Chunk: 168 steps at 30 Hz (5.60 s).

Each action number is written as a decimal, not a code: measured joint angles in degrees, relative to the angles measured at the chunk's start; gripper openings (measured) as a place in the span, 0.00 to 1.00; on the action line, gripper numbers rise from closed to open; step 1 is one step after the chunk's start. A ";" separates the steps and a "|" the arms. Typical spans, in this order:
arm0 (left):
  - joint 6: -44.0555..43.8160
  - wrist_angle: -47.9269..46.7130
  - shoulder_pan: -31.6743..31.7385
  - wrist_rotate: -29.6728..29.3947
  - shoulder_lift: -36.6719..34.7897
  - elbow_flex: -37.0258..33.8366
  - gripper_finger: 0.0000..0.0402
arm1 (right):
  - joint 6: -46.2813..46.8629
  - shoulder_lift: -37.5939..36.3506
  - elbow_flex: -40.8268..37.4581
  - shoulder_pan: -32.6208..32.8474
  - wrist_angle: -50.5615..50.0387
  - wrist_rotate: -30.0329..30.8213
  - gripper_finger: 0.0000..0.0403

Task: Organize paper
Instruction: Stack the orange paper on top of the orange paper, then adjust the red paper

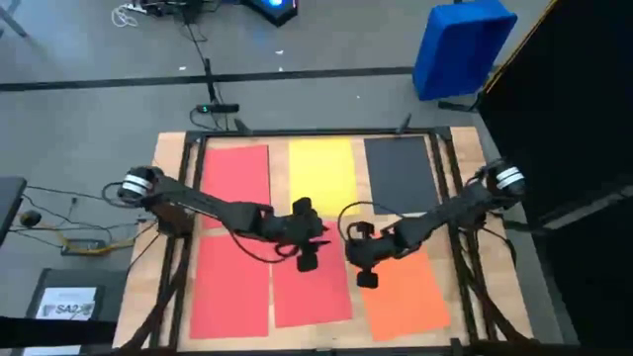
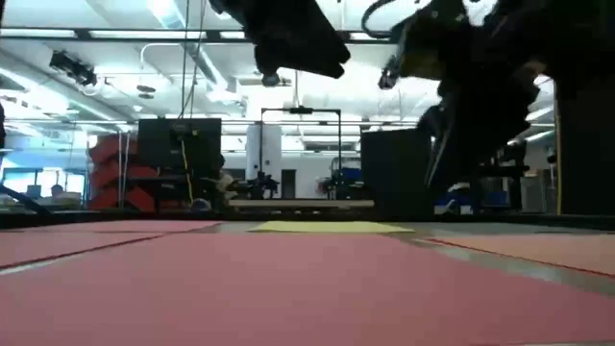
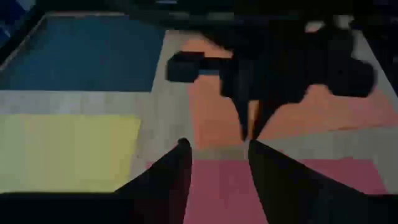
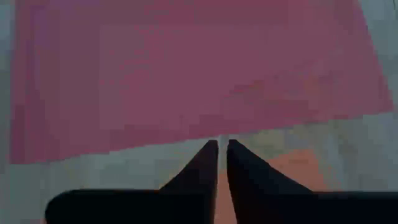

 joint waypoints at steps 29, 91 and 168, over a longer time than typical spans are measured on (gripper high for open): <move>0.46 0.42 -0.33 1.51 0.17 -0.02 0.35 | 0.11 4.66 0.55 -2.95 -9.77 -2.51 0.10; -1.44 2.01 -0.39 1.86 0.24 0.02 0.35 | 16.71 6.86 0.55 18.07 -2.44 -15.99 0.10; -11.98 -0.03 -1.84 15.23 15.51 0.04 0.35 | 3.47 -36.19 -25.72 11.19 33.40 17.57 0.10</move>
